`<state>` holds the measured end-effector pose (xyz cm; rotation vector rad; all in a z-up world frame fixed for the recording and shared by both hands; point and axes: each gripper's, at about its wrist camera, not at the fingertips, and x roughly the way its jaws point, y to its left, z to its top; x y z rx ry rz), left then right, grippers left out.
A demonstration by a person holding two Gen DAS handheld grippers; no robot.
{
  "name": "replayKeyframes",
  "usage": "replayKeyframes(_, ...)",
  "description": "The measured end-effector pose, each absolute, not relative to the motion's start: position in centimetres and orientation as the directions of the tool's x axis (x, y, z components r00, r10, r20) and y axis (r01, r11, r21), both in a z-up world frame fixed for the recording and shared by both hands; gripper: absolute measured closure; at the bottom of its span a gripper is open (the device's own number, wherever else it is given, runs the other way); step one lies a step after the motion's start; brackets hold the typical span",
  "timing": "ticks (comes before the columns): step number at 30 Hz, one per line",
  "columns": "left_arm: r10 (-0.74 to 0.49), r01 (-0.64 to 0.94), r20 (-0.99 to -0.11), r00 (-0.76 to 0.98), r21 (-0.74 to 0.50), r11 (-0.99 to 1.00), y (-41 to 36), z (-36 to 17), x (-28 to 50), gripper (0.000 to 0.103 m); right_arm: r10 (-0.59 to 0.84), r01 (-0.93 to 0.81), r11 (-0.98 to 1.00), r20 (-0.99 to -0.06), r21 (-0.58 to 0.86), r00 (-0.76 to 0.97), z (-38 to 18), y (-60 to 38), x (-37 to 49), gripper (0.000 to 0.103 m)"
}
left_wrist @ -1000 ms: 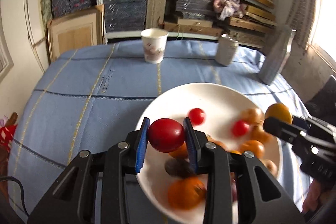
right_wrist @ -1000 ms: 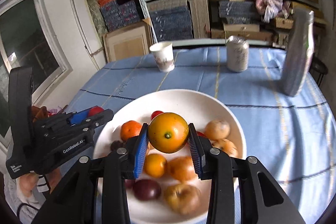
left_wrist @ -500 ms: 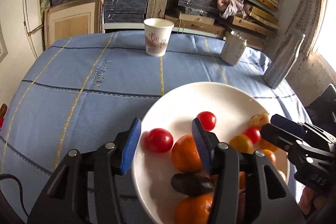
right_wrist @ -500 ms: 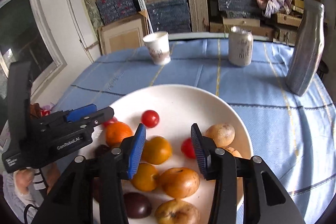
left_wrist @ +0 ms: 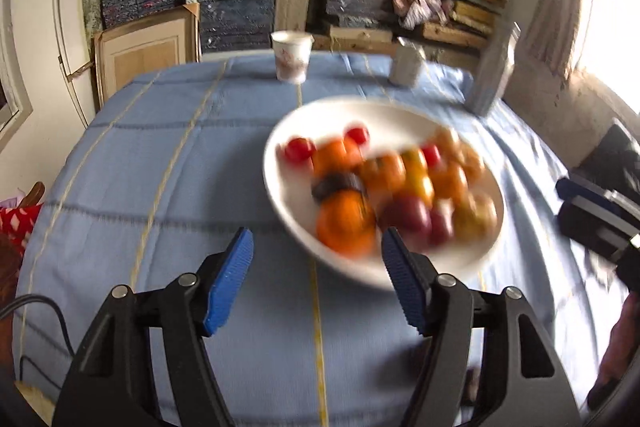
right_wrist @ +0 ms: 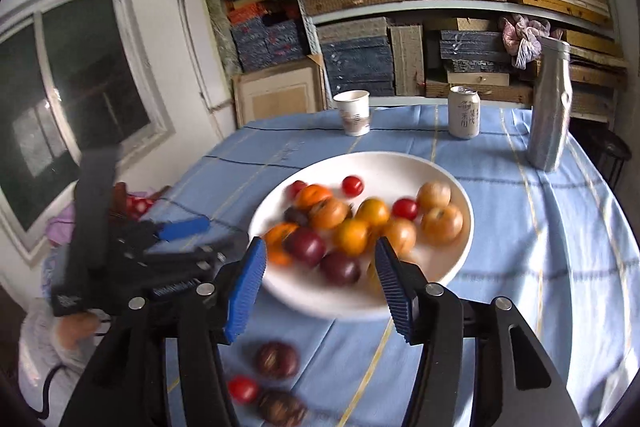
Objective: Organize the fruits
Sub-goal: 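Withdraw both tools toward the remaining dark fruits and tomato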
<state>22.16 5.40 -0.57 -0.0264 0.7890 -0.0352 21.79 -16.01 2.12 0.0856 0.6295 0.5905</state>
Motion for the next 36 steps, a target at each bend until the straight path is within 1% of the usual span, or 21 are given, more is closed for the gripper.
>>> replayKeyframes(3,-0.049,0.066,-0.720,0.692,-0.005,0.998,4.2,-1.6,19.2,0.038,0.580,-0.508,0.812,-0.494,0.287,0.648,1.2,-17.6,18.3,0.042)
replayKeyframes(5,-0.058,0.093,-0.719,0.693,0.009,0.996,3.5,-2.0,17.8,0.037,0.588,-0.504,0.807,-0.494,0.307,0.641,0.2,-18.3,17.0,0.042)
replayKeyframes(6,-0.065,0.104,-0.720,0.691,0.010,0.994,3.1,-2.3,17.1,0.035,0.595,-0.500,0.803,-0.496,0.325,0.633,-0.6,-18.9,16.5,0.042)
replayKeyframes(9,-0.094,0.140,-0.741,0.664,-0.001,0.990,2.5,-3.1,15.8,0.035,0.594,-0.488,0.803,-0.536,0.344,0.600,-2.5,-19.6,15.5,0.042)
replayKeyframes(11,-0.115,0.176,-0.759,0.641,-0.001,0.984,2.0,-3.8,15.2,0.035,0.597,-0.489,0.800,-0.545,0.348,0.589,-3.0,-19.8,15.0,0.042)
replayKeyframes(13,-0.113,0.197,-0.769,0.629,0.017,0.980,1.4,-4.3,14.9,0.035,0.603,-0.500,0.794,-0.549,0.345,0.579,-3.2,-19.8,14.5,0.042)
replayKeyframes(16,-0.145,0.237,-0.772,0.618,0.007,0.971,0.8,-4.6,14.7,0.034,0.624,-0.529,0.775,-0.548,0.345,0.557,-3.2,-19.4,13.8,0.042)
replayKeyframes(25,-0.162,0.275,-0.771,0.615,0.018,0.961,-0.1,-4.6,14.4,0.035,0.635,-0.544,0.764,-0.556,0.347,0.537,-3.4,-19.2,13.4,0.042)
replayKeyframes(29,-0.176,0.318,-0.780,0.600,0.031,0.947,-1.0,-4.9,13.7,0.035,0.640,-0.547,0.759,-0.556,0.353,0.530,-3.4,-19.2,13.3,0.042)
replayKeyframes(32,-0.193,0.343,-0.800,0.568,0.018,0.939,-1.4,-5.5,13.6,0.033,0.646,-0.550,0.754,-0.555,0.360,0.523,-3.5,-19.3,13.1,0.042)
replayKeyframes(36,-0.191,0.341,-0.803,0.564,0.016,0.940,-1.6,-5.6,13.7,0.034,0.651,-0.554,0.750,-0.553,0.361,0.520,-3.5,-19.4,12.9,0.042)
